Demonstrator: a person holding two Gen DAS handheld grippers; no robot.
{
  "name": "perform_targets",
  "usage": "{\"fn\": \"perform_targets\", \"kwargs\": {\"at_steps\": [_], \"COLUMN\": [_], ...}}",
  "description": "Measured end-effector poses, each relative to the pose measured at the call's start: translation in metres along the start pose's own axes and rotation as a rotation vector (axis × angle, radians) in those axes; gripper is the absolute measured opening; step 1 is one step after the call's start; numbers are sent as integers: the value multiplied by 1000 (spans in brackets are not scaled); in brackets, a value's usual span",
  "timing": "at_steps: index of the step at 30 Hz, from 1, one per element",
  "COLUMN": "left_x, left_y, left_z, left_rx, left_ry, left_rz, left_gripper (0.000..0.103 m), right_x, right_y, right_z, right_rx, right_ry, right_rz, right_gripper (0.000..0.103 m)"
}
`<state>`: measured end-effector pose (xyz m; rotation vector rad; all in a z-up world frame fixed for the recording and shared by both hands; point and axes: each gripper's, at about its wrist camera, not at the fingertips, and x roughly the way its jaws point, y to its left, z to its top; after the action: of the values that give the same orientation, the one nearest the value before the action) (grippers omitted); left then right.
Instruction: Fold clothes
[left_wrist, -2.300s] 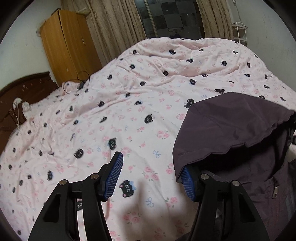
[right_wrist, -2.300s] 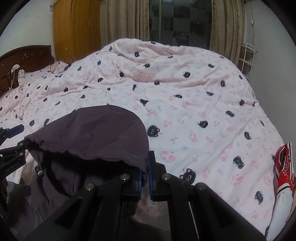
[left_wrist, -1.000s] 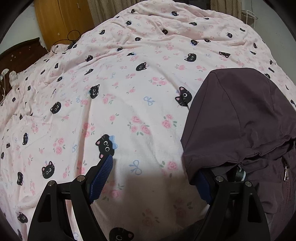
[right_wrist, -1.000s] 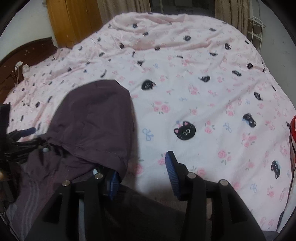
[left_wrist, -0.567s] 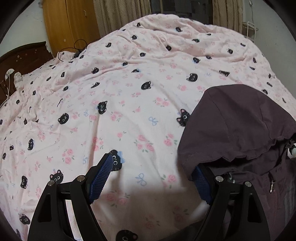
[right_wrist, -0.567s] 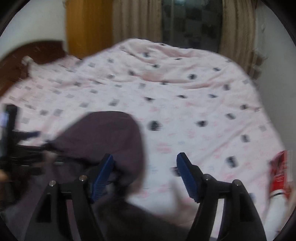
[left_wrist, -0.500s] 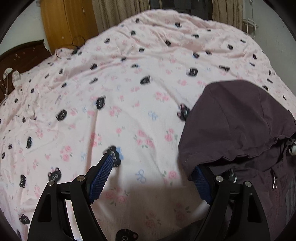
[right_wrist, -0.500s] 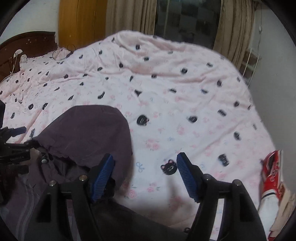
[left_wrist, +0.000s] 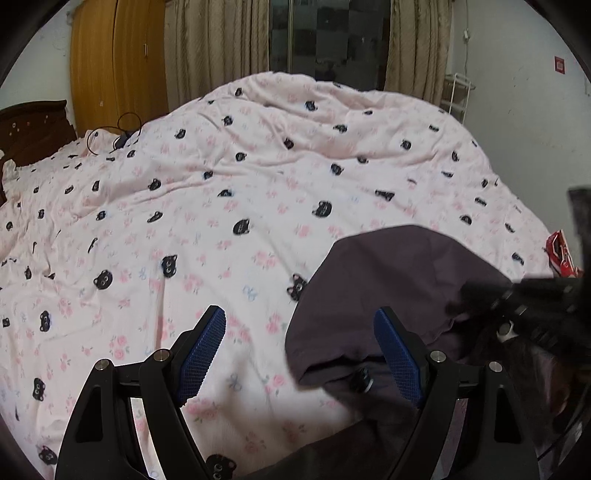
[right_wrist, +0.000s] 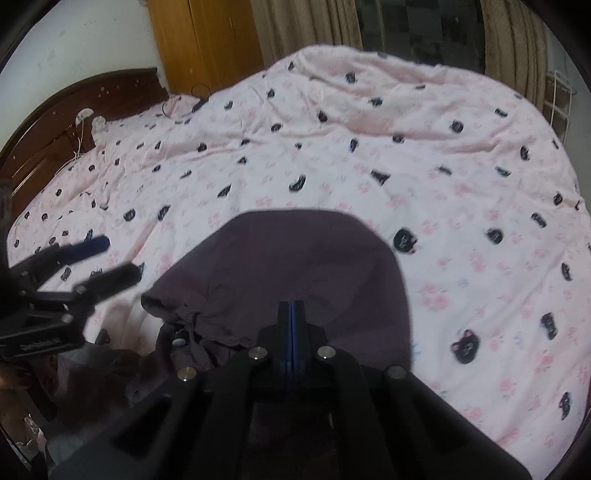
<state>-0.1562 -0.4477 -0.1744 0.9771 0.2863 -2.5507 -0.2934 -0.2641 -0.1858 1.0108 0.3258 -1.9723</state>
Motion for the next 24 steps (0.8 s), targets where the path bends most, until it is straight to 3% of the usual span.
{"fn": "perform_targets", "kwargs": {"at_steps": [5,7,10,12,20,24], "left_x": [25,42,67,76,76,77], "left_y": [-19,-32,-41,-40,-37,-37], "left_z": [-3,-11,-30,-39,-45,-47], "left_rx": [-2,34,80,69,70,58], "left_ry": [40,93,185,221,232,225], "left_rz": [-73,-99,-41,-42,-48,-48], "left_gripper": [80,80,80,80,81,81], "right_x": [21,25,32,35,40,20], "right_y": [-14,-17,-20,-21,-35,-18], "right_z": [-11,-16,-22,-25,-36,-19], "right_rx": [57,62,63,58,61,14], "right_ry": [59,74,98,113,136,67], "right_rz": [8,7,6,4,21,51], "right_gripper": [1,1,1,0,0,3]}}
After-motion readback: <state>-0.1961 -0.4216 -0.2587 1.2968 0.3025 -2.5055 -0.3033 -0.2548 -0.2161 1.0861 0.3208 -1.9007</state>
